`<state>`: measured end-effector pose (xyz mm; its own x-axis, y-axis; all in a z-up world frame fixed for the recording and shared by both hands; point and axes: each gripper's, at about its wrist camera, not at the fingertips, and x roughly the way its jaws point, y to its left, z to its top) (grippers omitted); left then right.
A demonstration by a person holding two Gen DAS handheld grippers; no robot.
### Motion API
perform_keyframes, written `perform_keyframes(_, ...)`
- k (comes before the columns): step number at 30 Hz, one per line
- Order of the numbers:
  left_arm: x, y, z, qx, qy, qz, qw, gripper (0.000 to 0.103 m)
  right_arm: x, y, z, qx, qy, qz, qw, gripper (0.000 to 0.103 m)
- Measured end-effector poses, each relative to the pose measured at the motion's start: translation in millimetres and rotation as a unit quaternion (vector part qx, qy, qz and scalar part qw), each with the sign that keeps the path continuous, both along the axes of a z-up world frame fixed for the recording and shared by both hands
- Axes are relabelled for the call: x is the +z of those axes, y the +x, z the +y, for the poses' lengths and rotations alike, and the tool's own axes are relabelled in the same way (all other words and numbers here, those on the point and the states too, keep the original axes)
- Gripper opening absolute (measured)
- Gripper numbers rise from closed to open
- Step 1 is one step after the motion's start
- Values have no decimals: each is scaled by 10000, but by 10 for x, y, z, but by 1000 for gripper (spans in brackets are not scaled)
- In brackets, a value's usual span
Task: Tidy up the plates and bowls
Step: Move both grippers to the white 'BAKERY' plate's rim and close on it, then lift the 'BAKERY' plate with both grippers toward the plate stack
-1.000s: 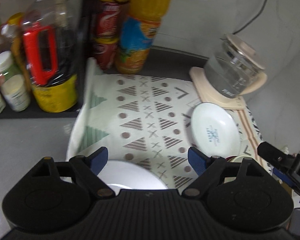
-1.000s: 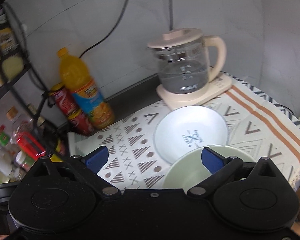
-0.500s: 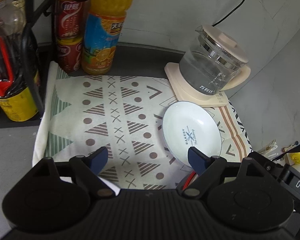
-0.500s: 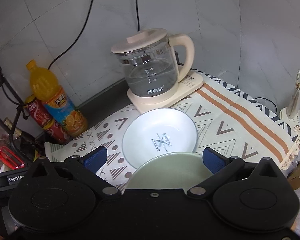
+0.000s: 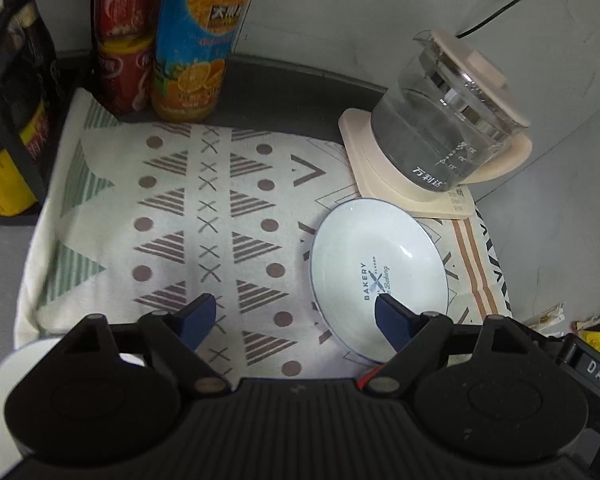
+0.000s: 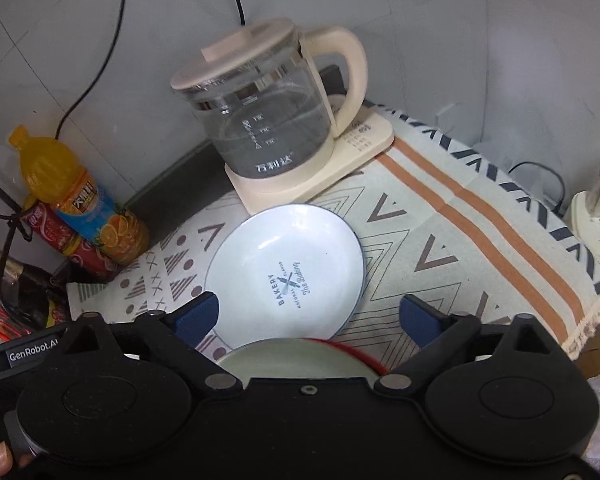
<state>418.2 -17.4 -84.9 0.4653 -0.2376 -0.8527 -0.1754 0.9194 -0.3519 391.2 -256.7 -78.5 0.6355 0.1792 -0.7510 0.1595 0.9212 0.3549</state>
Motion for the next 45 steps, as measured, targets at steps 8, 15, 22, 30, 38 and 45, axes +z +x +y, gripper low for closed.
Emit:
perform_keyframes(8, -247, 212, -133, 148, -89, 295, 9994, 70, -252, 331, -284, 138, 281, 400, 9987, 70)
perform_keyframes(15, -514, 398, -238, 201, -157, 642, 9976, 51, -529, 604, -458, 213, 599, 821, 9946, 56)
perform_keyframes(22, -741, 533, -273, 286, -248, 928, 9950, 34, -838, 839, -539, 439, 715, 1215, 9890, 47)
perform_keyframes(30, -875, 614, -270, 336, -365, 1090, 9928, 26, -1011, 1015, -508, 682, 748, 1442, 9844, 36)
perform_keyframes(38, -912, 645, -319, 166, -393, 1050, 9936, 19, -1092, 1096, -466, 808, 800, 1532, 9816, 26)
perform_keyframes(45, -960, 720, -419, 101, -381, 992, 9943, 13, -1110, 1139, -454, 886, 788, 1485, 9818, 18)
